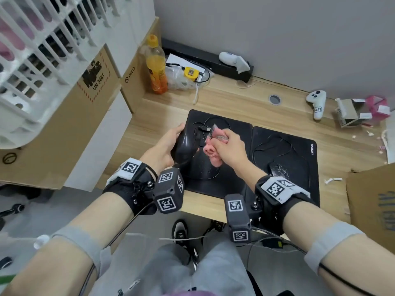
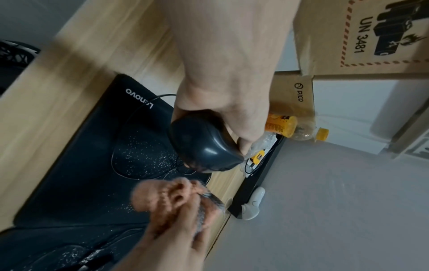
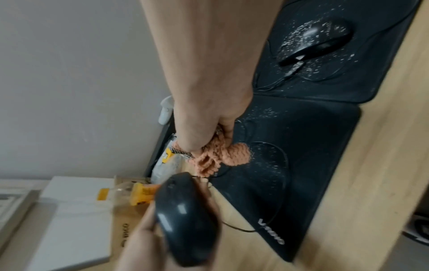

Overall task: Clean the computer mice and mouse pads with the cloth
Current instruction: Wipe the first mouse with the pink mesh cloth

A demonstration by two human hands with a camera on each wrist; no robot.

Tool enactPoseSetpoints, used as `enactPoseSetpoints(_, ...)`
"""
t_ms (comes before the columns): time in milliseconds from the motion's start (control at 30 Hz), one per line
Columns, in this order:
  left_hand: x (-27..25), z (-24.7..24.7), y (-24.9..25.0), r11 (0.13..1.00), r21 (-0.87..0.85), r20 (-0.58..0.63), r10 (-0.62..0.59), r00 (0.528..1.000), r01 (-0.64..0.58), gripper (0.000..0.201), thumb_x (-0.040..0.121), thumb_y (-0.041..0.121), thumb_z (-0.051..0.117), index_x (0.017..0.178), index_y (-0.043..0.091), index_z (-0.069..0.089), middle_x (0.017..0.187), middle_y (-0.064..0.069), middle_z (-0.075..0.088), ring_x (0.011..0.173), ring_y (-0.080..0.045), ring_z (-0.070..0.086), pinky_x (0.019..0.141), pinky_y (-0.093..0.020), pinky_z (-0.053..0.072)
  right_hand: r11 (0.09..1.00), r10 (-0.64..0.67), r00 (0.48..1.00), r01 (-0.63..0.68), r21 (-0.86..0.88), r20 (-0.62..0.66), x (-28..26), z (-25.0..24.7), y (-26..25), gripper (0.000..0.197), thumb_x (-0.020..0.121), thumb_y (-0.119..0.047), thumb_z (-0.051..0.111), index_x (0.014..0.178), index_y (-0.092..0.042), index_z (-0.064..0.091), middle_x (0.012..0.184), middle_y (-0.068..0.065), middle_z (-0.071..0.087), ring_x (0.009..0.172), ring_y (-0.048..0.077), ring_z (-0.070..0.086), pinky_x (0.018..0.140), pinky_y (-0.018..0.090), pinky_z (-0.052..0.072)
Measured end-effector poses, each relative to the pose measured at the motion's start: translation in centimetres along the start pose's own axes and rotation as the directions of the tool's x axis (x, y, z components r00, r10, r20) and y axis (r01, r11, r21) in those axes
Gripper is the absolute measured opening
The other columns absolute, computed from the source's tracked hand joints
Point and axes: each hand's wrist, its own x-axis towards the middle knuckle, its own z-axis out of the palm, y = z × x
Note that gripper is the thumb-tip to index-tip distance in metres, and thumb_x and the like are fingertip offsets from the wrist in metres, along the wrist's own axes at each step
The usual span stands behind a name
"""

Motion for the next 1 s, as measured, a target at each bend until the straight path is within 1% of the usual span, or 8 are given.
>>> enactPoseSetpoints(133, 0.1, 0.4, -0.9, 1.000, -0.023, -0.007, -0.016, 1.000, 0.016, 0.038, 0.098, 0.046, 0.048, 0.091, 0.013, 0.066, 0.079, -0.009, 0.069, 0.063, -0.026, 0.066, 0.061, -0.031, 0.057, 0.982, -0.062, 0.998, 0.062, 0.180, -0.004, 0.3, -0.6, -2.8, 0.026, 0.093, -0.002, 0.052, 0.107, -0.023, 0.059, 0.078, -0.016, 0.060, 0.056, -0.011, 0.060, 0.055, 0.015, 0.052)
enactPoseSetpoints(200, 0.0, 0.9, -1.0, 1.000, -0.021, -0.015, 0.014, 1.000, -0.014, 0.039, 0.099, 0.046, 0.045, 0.092, 0.013, 0.066, 0.079, -0.009, 0.069, 0.065, -0.025, 0.065, 0.063, -0.031, 0.055, 0.989, -0.093, 0.995, 0.087, 0.121, 0.046, 0.6, 0.1, -3.3, 0.035, 0.088, -0.002, 0.053, 0.111, -0.025, 0.065, 0.080, -0.021, 0.062, 0.077, -0.002, 0.067, 0.080, 0.030, 0.059)
enactPoseSetpoints(300, 0.1, 1.7, -0.5, 0.996, -0.074, -0.088, 0.048, 0.995, -0.055, 0.042, 0.100, 0.043, 0.040, 0.083, 0.012, 0.063, 0.070, -0.008, 0.063, 0.062, -0.022, 0.059, 0.060, -0.027, 0.049, 0.991, -0.135, 0.986, 0.132, 0.037, 0.095, 0.2, 1.2, -3.0, 0.039, 0.083, -0.003, 0.054, 0.107, -0.027, 0.071, 0.081, -0.014, 0.070, 0.091, 0.009, 0.068, 0.090, 0.036, 0.056)
enactPoseSetpoints(500, 0.8, 2.0, 0.4, 0.970, -0.240, -0.124, 0.011, 0.992, -0.041, 0.050, 0.101, 0.034, 0.030, 0.067, 0.012, 0.060, 0.049, -0.008, 0.060, 0.040, -0.022, 0.058, 0.040, -0.017, 0.044, 0.955, -0.291, 0.932, 0.297, 0.002, 0.219, -1.3, 1.8, -3.7, 0.036, 0.075, 0.002, 0.053, 0.094, -0.020, 0.075, 0.098, 0.000, 0.071, 0.087, 0.013, 0.069, 0.088, 0.028, 0.055)
enactPoseSetpoints(567, 0.6, 2.0, 0.2, 0.971, -0.238, -0.133, -0.007, 0.991, -0.025, 0.045, 0.101, 0.032, 0.031, 0.071, 0.012, 0.058, 0.050, -0.010, 0.064, 0.038, -0.023, 0.062, 0.034, -0.028, 0.050, 0.955, -0.266, 0.899, 0.294, -0.029, 0.349, -1.1, 0.7, -4.3, 0.032, 0.079, 0.001, 0.054, 0.091, -0.019, 0.075, 0.097, 0.003, 0.072, 0.080, 0.014, 0.070, 0.075, 0.027, 0.059)
enactPoseSetpoints(800, 0.7, 2.6, -0.2, 0.985, -0.168, -0.081, 0.019, 0.997, -0.032, 0.042, 0.099, 0.034, 0.036, 0.081, 0.007, 0.062, 0.067, -0.011, 0.064, 0.054, -0.024, 0.060, 0.057, -0.027, 0.051, 0.982, -0.139, 0.975, 0.112, 0.154, 0.176, 2.5, -2.5, -5.7, 0.037, 0.089, 0.006, 0.048, 0.120, -0.008, 0.063, 0.093, 0.002, 0.072, 0.072, 0.007, 0.069, 0.064, 0.024, 0.059)
enactPoseSetpoints(933, 0.8, 3.6, 0.2, 0.989, -0.132, -0.108, 0.051, 0.993, -0.065, 0.040, 0.100, 0.033, 0.034, 0.080, 0.010, 0.060, 0.073, -0.011, 0.056, 0.062, -0.026, 0.053, 0.060, -0.030, 0.044, 0.986, -0.167, 0.954, 0.166, 0.024, 0.248, 2.8, -0.8, -4.1, 0.034, 0.083, -0.004, 0.059, 0.109, -0.023, 0.071, 0.083, -0.015, 0.068, 0.080, 0.004, 0.066, 0.080, 0.028, 0.058)
enactPoseSetpoints(1000, 0.9, 3.8, 0.6, 0.988, -0.140, -0.170, 0.042, 0.985, -0.066, 0.039, 0.101, 0.028, 0.029, 0.082, 0.010, 0.057, 0.078, -0.012, 0.055, 0.067, -0.026, 0.054, 0.062, -0.030, 0.045, 0.984, -0.179, 0.953, 0.175, 0.039, 0.243, 2.1, 0.0, -3.4, 0.025, 0.079, -0.006, 0.065, 0.098, -0.022, 0.073, 0.073, -0.010, 0.068, 0.067, 0.007, 0.064, 0.069, 0.026, 0.055)
